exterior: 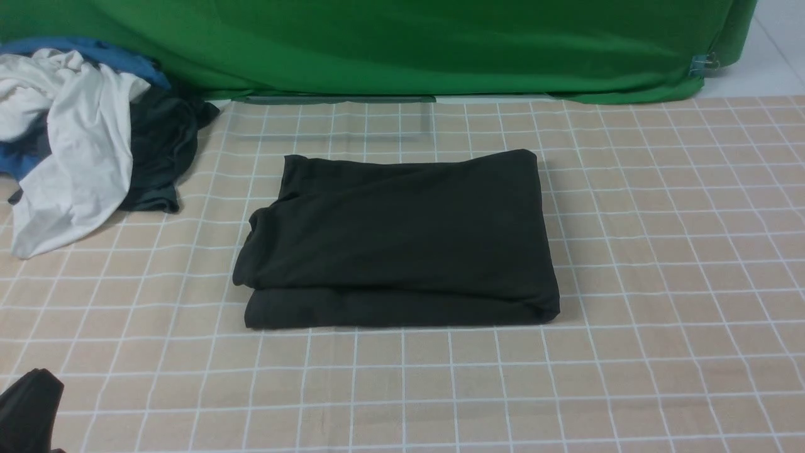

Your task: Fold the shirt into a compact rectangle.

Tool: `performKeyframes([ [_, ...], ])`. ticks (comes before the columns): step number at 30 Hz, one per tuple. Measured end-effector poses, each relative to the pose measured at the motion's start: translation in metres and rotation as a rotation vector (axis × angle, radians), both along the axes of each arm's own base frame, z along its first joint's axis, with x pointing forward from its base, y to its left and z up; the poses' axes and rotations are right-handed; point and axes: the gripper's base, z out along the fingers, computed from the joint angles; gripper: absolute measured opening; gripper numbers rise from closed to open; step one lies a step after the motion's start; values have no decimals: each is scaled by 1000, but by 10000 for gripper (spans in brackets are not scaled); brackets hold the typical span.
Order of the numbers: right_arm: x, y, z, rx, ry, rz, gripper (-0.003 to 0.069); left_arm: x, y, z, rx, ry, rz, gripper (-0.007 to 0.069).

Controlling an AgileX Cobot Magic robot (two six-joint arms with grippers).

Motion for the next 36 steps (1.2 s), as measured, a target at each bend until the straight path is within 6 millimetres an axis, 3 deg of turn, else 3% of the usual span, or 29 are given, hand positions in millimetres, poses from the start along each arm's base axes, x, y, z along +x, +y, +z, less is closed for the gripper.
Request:
performKeyframes([
  [36,0,0,0,13,0,-2,238,0,0,0,0,0,0,47],
])
